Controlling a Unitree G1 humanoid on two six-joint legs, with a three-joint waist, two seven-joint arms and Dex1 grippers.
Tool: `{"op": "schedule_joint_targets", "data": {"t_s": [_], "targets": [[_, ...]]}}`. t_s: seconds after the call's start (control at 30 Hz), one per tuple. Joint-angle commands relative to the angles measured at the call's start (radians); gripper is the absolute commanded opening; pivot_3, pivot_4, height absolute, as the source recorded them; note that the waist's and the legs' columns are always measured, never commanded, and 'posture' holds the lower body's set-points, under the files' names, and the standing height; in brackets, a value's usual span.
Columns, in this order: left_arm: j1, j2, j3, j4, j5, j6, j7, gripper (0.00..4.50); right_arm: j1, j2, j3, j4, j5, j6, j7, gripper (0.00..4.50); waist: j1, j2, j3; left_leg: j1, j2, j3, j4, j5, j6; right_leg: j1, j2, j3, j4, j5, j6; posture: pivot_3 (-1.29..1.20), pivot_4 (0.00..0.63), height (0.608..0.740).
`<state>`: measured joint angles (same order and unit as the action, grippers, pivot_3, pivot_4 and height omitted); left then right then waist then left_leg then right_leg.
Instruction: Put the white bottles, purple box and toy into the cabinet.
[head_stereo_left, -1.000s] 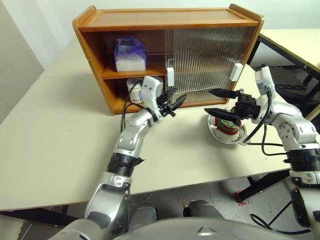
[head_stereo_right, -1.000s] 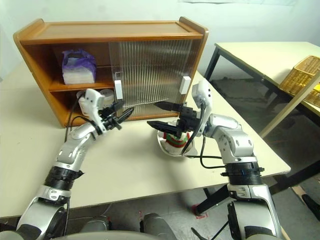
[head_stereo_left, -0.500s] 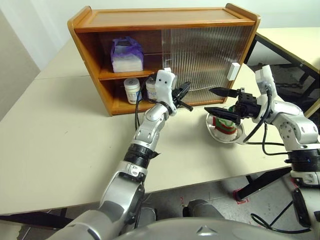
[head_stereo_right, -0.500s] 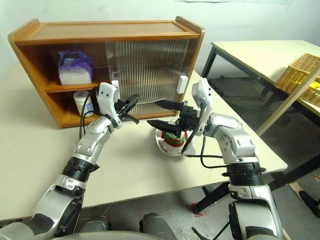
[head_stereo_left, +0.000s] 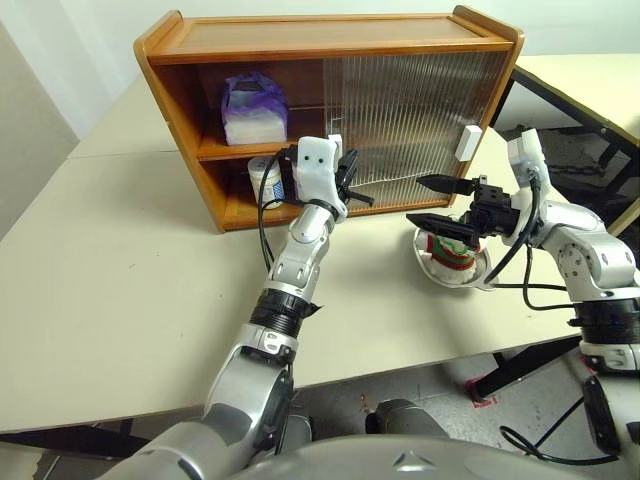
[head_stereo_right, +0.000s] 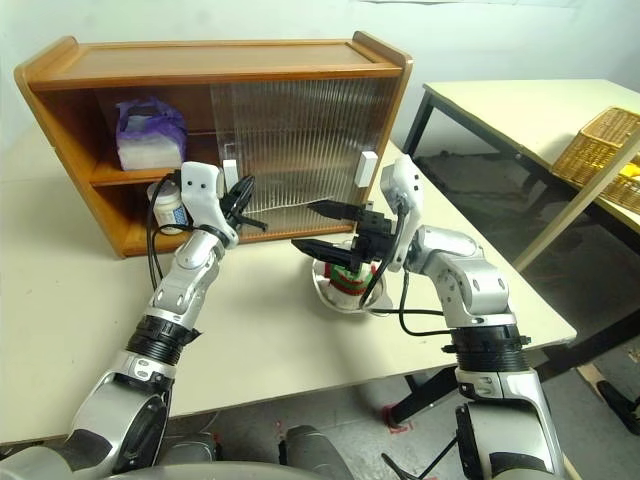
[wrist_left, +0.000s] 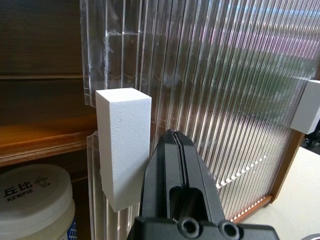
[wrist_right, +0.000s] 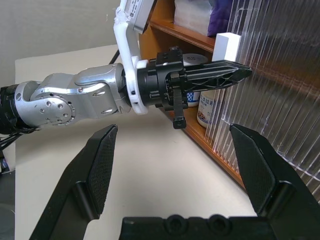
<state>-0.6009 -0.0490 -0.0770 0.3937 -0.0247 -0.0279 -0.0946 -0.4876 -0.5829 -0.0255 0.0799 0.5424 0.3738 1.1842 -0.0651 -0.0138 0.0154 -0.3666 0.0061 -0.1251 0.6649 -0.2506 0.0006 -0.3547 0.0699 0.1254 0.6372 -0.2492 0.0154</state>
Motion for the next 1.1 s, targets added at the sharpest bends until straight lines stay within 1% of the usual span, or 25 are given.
{"op": "schedule_joint_targets", "data": {"t_s": [0.03,0.47,0.93,1.1], "targets": [[0.017,0.001,0.032,-0.024,0.014,0.003,0.057,0.05,-0.009,-0.002,-0.001,0.006,-0.001,0.0,0.012,4.5,0.0,0.0,0.0,0.0,0.0,0.0,0.0,0.0,0.0,0.0,0.0,0.0,0.0,0.0,0.0,-0.11,0.0,0.74],[0.077,0.016,0.068,-0.146,0.025,0.042,0.148,0.05,-0.012,0.003,0.005,0.014,-0.005,-0.002,0.022,4.5,-0.003,0.0,0.0,0.001,0.0,0.001,0.0,0.0,0.0,0.001,0.0,0.0,0.0,0.001,0.0,-0.09,0.0,0.74],[0.126,0.063,0.156,-0.246,0.032,0.1,0.251,0.05,-0.04,0.022,0.019,0.049,-0.016,-0.008,0.035,4.5,-0.002,0.0,0.0,0.003,0.0,0.001,0.0,0.001,0.0,0.001,0.001,0.0,0.0,0.004,-0.003,-0.05,0.0,0.74],[0.159,0.078,0.165,-0.294,0.029,0.128,0.252,0.05,-0.055,0.03,0.024,0.075,-0.023,-0.02,0.05,4.5,0.002,0.0,0.0,0.004,0.0,0.0,0.0,0.003,-0.001,0.001,0.001,0.0,0.0,0.007,-0.005,-0.04,0.0,0.74]]}}
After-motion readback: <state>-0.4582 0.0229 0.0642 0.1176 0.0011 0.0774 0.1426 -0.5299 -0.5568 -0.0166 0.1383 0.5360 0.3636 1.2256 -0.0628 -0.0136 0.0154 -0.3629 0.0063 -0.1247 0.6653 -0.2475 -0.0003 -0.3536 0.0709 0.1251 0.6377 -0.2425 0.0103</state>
